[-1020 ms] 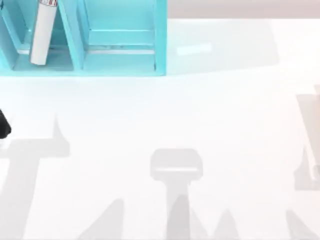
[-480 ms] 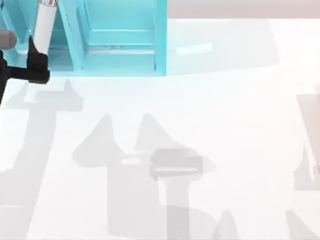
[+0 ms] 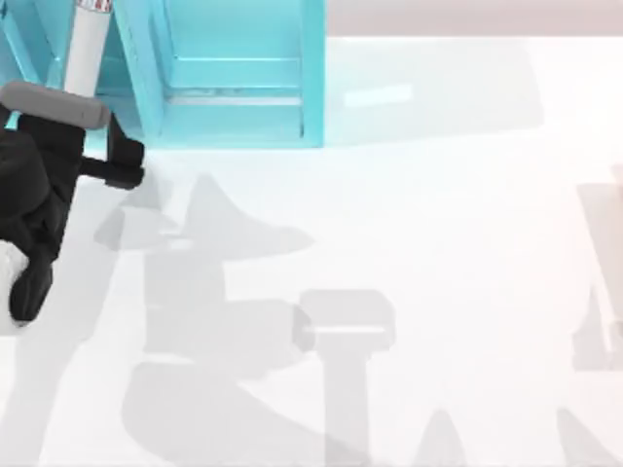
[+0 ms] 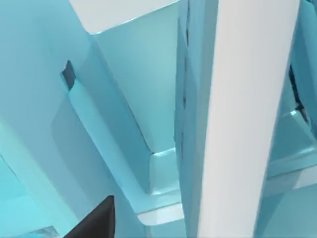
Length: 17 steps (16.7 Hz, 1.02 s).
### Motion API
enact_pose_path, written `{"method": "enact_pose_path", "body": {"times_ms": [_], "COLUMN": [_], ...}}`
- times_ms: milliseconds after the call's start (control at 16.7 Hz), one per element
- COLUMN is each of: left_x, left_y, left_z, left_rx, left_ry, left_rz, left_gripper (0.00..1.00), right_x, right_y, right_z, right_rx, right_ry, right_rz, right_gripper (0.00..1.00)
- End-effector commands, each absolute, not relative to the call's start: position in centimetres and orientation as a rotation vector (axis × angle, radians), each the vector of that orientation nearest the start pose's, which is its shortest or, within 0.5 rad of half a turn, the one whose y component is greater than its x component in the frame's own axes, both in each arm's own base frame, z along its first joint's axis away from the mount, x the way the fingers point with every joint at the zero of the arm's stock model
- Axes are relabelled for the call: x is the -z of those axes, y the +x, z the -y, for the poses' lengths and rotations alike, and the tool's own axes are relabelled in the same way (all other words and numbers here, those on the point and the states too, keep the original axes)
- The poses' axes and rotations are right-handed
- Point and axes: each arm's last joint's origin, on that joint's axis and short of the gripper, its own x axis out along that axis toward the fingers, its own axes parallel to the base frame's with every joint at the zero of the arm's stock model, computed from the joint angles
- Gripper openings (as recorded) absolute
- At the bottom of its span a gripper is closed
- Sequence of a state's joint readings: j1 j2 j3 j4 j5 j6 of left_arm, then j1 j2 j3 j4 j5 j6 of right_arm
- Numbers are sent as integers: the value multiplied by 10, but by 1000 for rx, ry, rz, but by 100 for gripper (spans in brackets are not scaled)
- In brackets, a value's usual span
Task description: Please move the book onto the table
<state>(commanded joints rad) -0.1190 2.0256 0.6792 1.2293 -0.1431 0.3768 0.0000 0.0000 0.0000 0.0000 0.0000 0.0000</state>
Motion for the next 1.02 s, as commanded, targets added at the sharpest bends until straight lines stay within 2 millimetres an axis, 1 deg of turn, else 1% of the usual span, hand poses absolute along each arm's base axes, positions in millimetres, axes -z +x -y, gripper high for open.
{"method": "enact_pose_path", "body": {"times_ms": [180,420,540,720,1020], "left_x": [-91,-90,-90,-87,-81], "left_y": [356,355,359,381,434], "left_z": [36,34,35,35,34], "left_rx": [-21,-26,-24,-21,-22], "left_ry": [394,392,393,394,394], "left_rz": [-122,-127,-126,-123,-120], "left_gripper": [100,100,100,100,100], "right_x": [-160,-160,-160,-160,-160], "right_y": [106,106,106,106,106], "right_z": [1,1,1,1,1], "right_rx": [0,0,0,0,0], "right_ry": [0,0,0,0,0], "right_rz": [0,0,0,0,0], "right_gripper": [100,100,100,100,100]}}
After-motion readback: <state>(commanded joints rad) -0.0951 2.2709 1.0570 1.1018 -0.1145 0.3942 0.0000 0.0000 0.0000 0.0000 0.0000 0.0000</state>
